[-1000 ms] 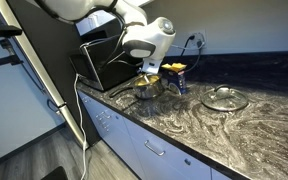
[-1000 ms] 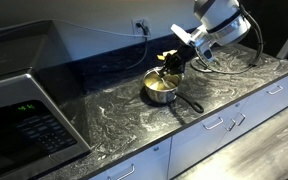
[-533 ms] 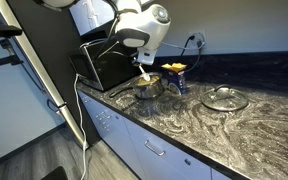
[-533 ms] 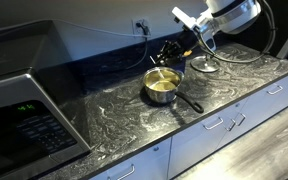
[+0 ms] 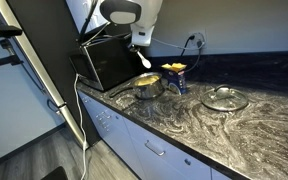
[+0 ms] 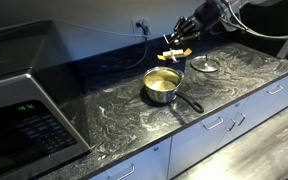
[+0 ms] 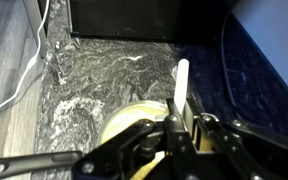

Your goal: Pick up the spoon, stir in the pot to mix the objects, put the spoon back on the table and then, pick up the lid and close the pot

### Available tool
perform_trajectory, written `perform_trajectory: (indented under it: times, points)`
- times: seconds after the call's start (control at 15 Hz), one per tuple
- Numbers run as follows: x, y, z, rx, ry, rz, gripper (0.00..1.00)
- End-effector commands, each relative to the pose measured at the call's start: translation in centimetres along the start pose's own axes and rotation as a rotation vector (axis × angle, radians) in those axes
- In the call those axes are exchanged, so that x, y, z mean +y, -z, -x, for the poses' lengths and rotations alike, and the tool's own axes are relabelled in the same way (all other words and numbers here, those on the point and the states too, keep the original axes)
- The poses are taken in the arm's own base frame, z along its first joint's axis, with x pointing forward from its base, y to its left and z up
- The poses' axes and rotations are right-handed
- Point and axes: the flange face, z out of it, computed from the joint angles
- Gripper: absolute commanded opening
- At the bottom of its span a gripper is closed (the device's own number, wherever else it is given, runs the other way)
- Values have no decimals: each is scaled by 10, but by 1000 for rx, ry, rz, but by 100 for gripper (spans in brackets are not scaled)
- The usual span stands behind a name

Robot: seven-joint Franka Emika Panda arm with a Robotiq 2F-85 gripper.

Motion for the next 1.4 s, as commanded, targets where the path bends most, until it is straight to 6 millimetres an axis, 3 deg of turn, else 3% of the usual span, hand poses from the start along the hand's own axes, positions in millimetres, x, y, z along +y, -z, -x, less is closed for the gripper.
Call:
perform_trajectory:
  times: [0.0,0.2,0.4,0.8,1.33]
  points:
    - [12,39,-15,150,-7,-59,3]
    - [16,55,-41,323,-15,-71,3]
    - [31,54,-65,491,-89,-24,3]
    - [57,21,-100,796,-248,117,3]
    - [68,-20,-129,867,-291,202,3]
